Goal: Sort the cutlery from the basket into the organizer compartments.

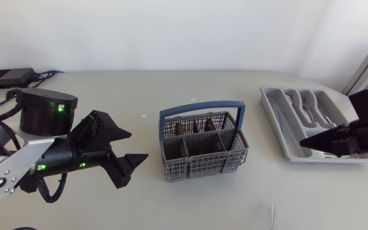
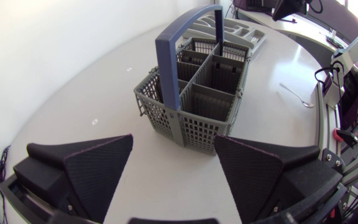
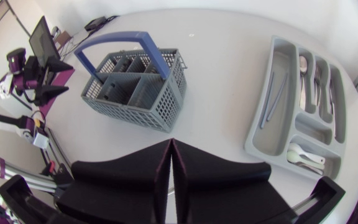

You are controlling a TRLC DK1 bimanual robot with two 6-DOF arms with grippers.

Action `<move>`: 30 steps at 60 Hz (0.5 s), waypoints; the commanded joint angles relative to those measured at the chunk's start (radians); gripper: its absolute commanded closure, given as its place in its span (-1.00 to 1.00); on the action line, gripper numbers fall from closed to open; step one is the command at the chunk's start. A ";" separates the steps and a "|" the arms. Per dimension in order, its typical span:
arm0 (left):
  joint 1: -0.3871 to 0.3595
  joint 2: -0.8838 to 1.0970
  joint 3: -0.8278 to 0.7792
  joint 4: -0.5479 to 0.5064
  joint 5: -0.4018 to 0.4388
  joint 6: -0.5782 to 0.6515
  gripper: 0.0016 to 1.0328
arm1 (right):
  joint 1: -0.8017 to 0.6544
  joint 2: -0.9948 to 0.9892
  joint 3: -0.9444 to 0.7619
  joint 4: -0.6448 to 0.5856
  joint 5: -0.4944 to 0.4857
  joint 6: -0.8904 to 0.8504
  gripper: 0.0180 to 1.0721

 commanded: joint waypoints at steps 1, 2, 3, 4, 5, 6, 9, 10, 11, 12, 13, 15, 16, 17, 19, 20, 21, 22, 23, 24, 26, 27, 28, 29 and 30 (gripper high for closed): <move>-0.001 -0.029 -0.030 -0.012 0.009 -0.006 -0.76 | 0.017 -0.021 -0.050 0.012 0.011 -0.148 0.62; 0.000 -0.030 -0.030 -0.013 0.009 -0.006 -0.76 | 0.017 -0.024 -0.054 0.011 0.011 -0.174 0.58; 0.000 -0.036 -0.030 -0.019 0.009 -0.005 -0.76 | 0.017 -0.029 -0.059 0.009 0.011 -0.203 0.54; 0.000 -0.038 -0.029 -0.021 0.009 -0.005 -0.76 | 0.019 -0.035 -0.065 0.009 0.011 -0.232 0.49; 0.000 -0.041 -0.030 -0.024 0.009 -0.003 -0.76 | 0.019 -0.038 -0.073 0.006 0.013 -0.264 0.44; 0.000 -0.041 -0.030 -0.024 0.009 -0.003 -0.76 | 0.022 -0.043 -0.079 0.000 0.016 -0.300 0.40; 0.000 -0.044 -0.030 -0.027 0.009 -0.003 -0.76 | 0.019 -0.055 -0.100 -0.006 0.023 -0.404 0.27; -0.001 -0.044 -0.030 -0.027 0.009 -0.003 -0.76 | 0.022 -0.058 -0.108 -0.006 0.034 -0.436 0.24; -0.001 -0.044 -0.030 -0.027 0.009 -0.003 -0.76 | 0.023 -0.058 -0.116 -0.006 0.045 -0.470 0.21; -0.003 -0.044 -0.030 -0.027 0.009 -0.003 -0.76 | 0.023 -0.059 -0.125 -0.006 0.054 -0.511 0.17; -0.003 -0.044 -0.029 -0.027 0.009 -0.003 -0.76 | 0.025 -0.059 -0.131 -0.009 0.056 -0.544 0.15; -0.004 -0.044 -0.030 -0.027 0.009 -0.003 -0.76 | 0.027 -0.066 -0.145 -0.011 0.060 -0.613 0.12; -0.004 -0.044 -0.030 -0.027 0.009 -0.005 -0.76 | 0.027 -0.067 -0.149 -0.009 0.062 -0.633 0.10; -0.006 -0.044 -0.030 -0.027 0.009 -0.005 -0.76 | 0.030 -0.069 -0.159 -0.006 0.071 -0.671 0.08; -0.006 -0.044 -0.032 -0.027 0.009 -0.005 -0.76 | 0.034 -0.073 -0.174 0.002 0.099 -0.729 0.06; -0.006 -0.044 -0.032 -0.027 0.009 -0.005 -0.76 | 0.039 -0.076 -0.183 0.011 0.108 -0.752 0.05; -0.006 -0.044 -0.032 -0.027 0.009 -0.005 -0.76 | 0.045 -0.076 -0.188 0.015 0.114 -0.769 0.05; -0.007 -0.044 -0.032 -0.027 0.009 -0.005 -0.76 | 0.056 -0.076 -0.194 0.019 0.122 -0.789 0.05; -0.007 -0.044 -0.032 -0.027 0.009 -0.005 -0.76 | 0.065 -0.076 -0.198 0.022 0.129 -0.806 0.03; -0.010 -0.044 -0.032 -0.027 0.009 -0.006 -0.76 | 0.074 -0.075 -0.206 0.028 0.140 -0.826 0.02; -0.012 -0.044 -0.032 -0.027 0.009 -0.006 -0.76 | 0.096 -0.075 -0.221 0.043 0.157 -0.860 0.01; -0.015 -0.044 -0.032 -0.027 0.009 -0.006 -0.76 | 0.106 -0.076 -0.229 0.052 0.165 -0.875 0.00; -0.017 -0.044 -0.032 -0.027 0.009 -0.006 -0.77 | 0.115 -0.076 -0.238 0.058 0.172 -0.892 0.00; -0.018 -0.043 -0.032 -0.027 0.007 -0.008 -0.78 | 0.126 -0.078 -0.246 0.063 0.186 -0.910 0.00; -0.018 -0.041 -0.032 -0.027 0.009 -0.008 -0.78 | 0.138 -0.076 -0.255 0.066 0.203 -0.927 0.00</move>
